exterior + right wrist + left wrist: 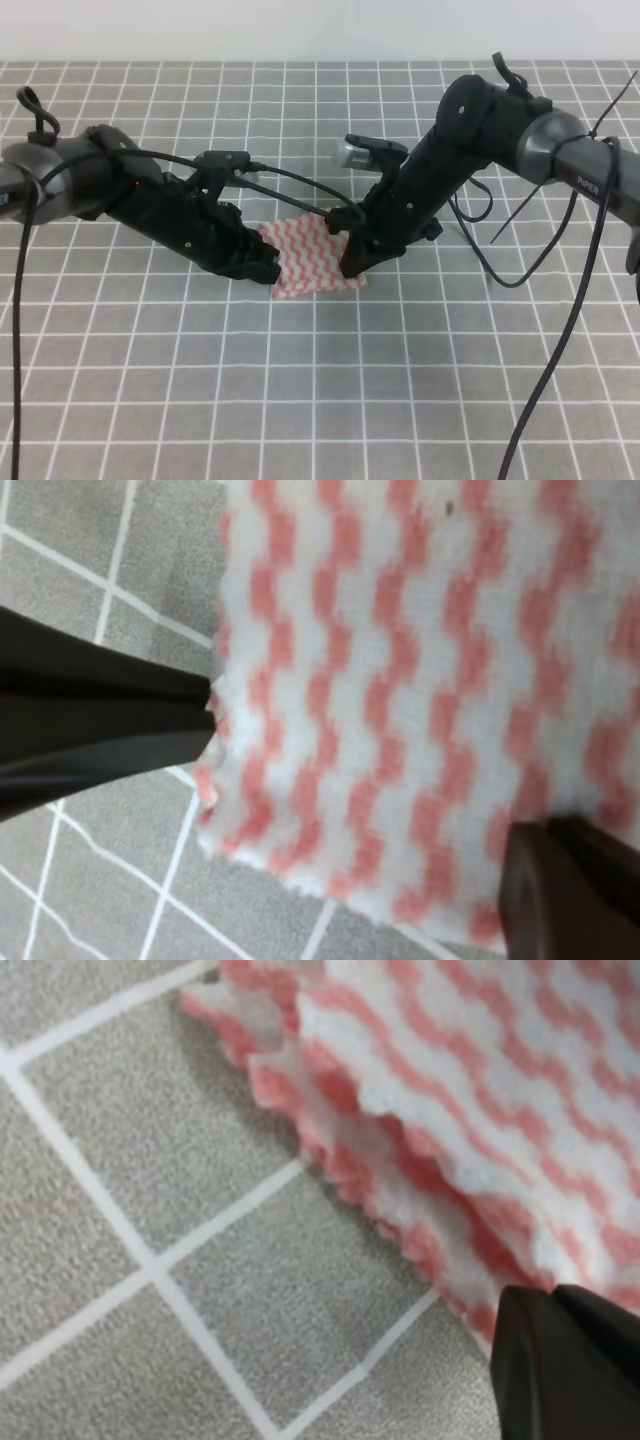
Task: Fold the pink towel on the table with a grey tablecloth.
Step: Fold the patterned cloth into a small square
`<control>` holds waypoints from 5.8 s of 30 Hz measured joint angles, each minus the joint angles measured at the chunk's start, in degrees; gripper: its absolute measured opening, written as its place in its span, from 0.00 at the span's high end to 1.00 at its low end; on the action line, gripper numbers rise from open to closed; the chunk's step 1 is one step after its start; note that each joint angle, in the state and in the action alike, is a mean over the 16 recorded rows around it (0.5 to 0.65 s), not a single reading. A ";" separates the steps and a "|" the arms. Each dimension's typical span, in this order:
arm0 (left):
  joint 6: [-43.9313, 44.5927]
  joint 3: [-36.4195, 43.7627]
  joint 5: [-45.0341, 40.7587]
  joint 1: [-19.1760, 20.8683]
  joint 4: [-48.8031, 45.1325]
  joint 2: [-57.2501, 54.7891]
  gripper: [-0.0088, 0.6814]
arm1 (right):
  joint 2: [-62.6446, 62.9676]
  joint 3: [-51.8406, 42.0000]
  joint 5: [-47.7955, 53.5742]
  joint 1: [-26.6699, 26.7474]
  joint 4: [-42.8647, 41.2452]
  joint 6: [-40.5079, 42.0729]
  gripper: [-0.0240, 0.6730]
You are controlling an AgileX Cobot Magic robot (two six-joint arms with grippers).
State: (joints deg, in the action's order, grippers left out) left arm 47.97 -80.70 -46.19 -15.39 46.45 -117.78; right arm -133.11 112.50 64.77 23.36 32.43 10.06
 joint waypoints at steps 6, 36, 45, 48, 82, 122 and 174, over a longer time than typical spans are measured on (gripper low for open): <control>0.70 0.00 1.62 0.00 -0.21 1.83 0.99 | 1.58 0.04 -0.11 -0.03 -0.47 -0.44 0.99; 4.36 -1.79 11.55 -1.71 12.33 3.75 0.99 | 4.93 0.08 -2.90 -2.12 -7.30 -3.69 0.87; 6.52 -5.54 11.88 -4.49 15.14 -2.42 0.99 | 4.80 0.08 0.06 -5.36 -7.79 -3.80 0.94; 6.43 -6.48 11.56 -5.03 15.15 -4.46 0.99 | 4.75 0.08 0.62 -6.17 -7.76 -3.80 0.97; 8.89 -10.66 6.73 -7.93 10.77 -3.55 0.99 | 5.57 0.06 -0.60 -6.99 -5.97 -2.15 0.99; 6.02 55.75 38.75 -7.94 8.66 89.18 0.99 | 66.62 -36.16 -11.17 -6.99 -11.90 -3.62 0.99; 8.62 80.72 48.17 -7.94 9.20 109.90 0.99 | 114.10 -105.03 -68.81 -8.45 -1.86 9.21 0.99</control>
State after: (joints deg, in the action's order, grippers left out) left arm 56.59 0.02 1.98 -23.33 55.65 -7.88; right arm -19.01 7.47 -4.04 14.91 30.57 19.27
